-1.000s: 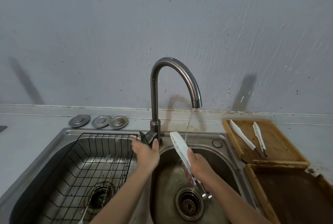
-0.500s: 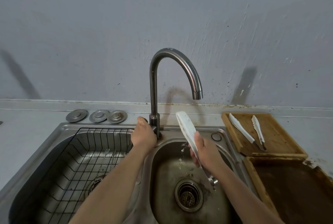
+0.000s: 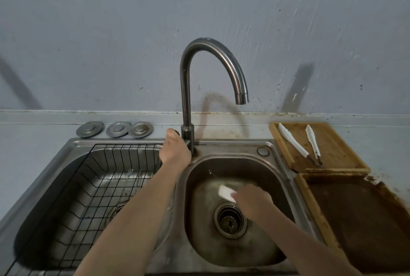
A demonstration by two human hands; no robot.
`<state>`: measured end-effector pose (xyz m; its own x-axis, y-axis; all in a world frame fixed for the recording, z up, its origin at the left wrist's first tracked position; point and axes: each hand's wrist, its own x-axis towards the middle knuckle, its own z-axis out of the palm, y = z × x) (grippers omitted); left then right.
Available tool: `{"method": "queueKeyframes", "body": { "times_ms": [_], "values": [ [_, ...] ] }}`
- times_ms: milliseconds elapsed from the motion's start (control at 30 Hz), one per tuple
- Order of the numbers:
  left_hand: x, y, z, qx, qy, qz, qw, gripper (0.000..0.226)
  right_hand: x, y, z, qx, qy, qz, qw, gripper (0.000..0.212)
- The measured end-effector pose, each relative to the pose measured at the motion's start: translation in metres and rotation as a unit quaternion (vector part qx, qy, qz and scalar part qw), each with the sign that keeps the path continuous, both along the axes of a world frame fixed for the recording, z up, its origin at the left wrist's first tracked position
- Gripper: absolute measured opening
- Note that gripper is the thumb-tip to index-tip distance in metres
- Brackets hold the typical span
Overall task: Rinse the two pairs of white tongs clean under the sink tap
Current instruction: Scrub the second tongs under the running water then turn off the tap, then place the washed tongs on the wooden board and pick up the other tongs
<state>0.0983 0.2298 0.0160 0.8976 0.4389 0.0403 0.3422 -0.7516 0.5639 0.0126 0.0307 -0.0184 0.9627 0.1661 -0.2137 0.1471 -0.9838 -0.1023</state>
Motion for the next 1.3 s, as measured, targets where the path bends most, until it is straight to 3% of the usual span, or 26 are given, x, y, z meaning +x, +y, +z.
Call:
{"method": "queueKeyframes", "body": {
  "times_ms": [67, 133, 200, 300, 400, 533, 667, 800, 900, 967, 1033, 1100, 1167, 1300],
  "values": [
    [0.000, -0.002, -0.002, 0.004, -0.005, 0.000, 1.000, 0.048, 0.000, 0.005, -0.005, 0.012, 0.008, 0.001, 1.000, 0.024],
    [0.001, -0.002, -0.003, 0.011, -0.009, -0.002, 1.000, 0.050, 0.006, 0.008, -0.006, 0.106, -0.035, -0.060, 0.992, 0.021],
    [0.001, -0.002, -0.001, 0.003, -0.005, -0.002, 1.000, 0.051, 0.009, 0.006, -0.008, 0.145, -0.003, -0.086, 0.986, 0.022],
    [0.000, -0.003, -0.002, 0.002, -0.001, 0.002, 1.000, 0.052, 0.010, -0.005, -0.020, 0.079, 0.059, -0.083, 0.992, 0.039],
    [0.000, -0.003, 0.000, 0.003, -0.008, 0.000, 1.000, 0.053, 0.010, -0.008, -0.025, 0.118, -0.041, -0.128, 0.984, 0.046],
    [-0.004, -0.005, 0.001, -0.022, -0.017, 0.004, 1.000, 0.052, 0.009, -0.017, -0.017, 0.085, 0.126, -0.081, 0.985, 0.054],
    [-0.009, -0.006, 0.000, -0.050, -0.034, 0.011, 0.998, 0.049, 0.003, -0.020, -0.022, 0.164, 0.119, -0.126, 0.971, 0.054],
    [-0.013, -0.014, -0.005, -0.069, -0.055, 0.028, 0.996, 0.055, -0.005, -0.031, -0.027, 0.146, 0.234, -0.140, 0.951, 0.072],
    [-0.025, -0.032, -0.025, -0.142, 0.050, 0.082, 0.985, 0.099, -0.008, -0.040, -0.032, 0.161, 0.132, -0.158, 0.965, 0.078],
    [-0.033, -0.058, -0.036, -0.178, 0.117, 0.084, 0.973, 0.103, -0.004, -0.054, -0.024, 0.175, 0.056, -0.185, 0.965, 0.081],
    [-0.035, -0.083, -0.040, -0.162, 0.130, 0.025, 0.978, 0.090, 0.005, -0.073, -0.011, 0.213, -0.020, -0.196, 0.957, 0.083],
    [-0.029, -0.110, -0.037, -0.133, 0.109, -0.090, 0.981, 0.061, 0.018, -0.097, 0.006, 0.244, -0.094, -0.214, 0.941, 0.082],
    [-0.022, -0.130, -0.029, -0.131, 0.082, -0.222, 0.963, 0.037, 0.031, -0.119, 0.019, 0.261, -0.137, -0.239, 0.925, 0.078],
    [-0.011, -0.167, -0.014, -0.060, 0.032, -0.412, 0.909, 0.032, 0.055, -0.167, 0.029, 0.245, -0.166, -0.292, 0.909, 0.072]
  ]
}}
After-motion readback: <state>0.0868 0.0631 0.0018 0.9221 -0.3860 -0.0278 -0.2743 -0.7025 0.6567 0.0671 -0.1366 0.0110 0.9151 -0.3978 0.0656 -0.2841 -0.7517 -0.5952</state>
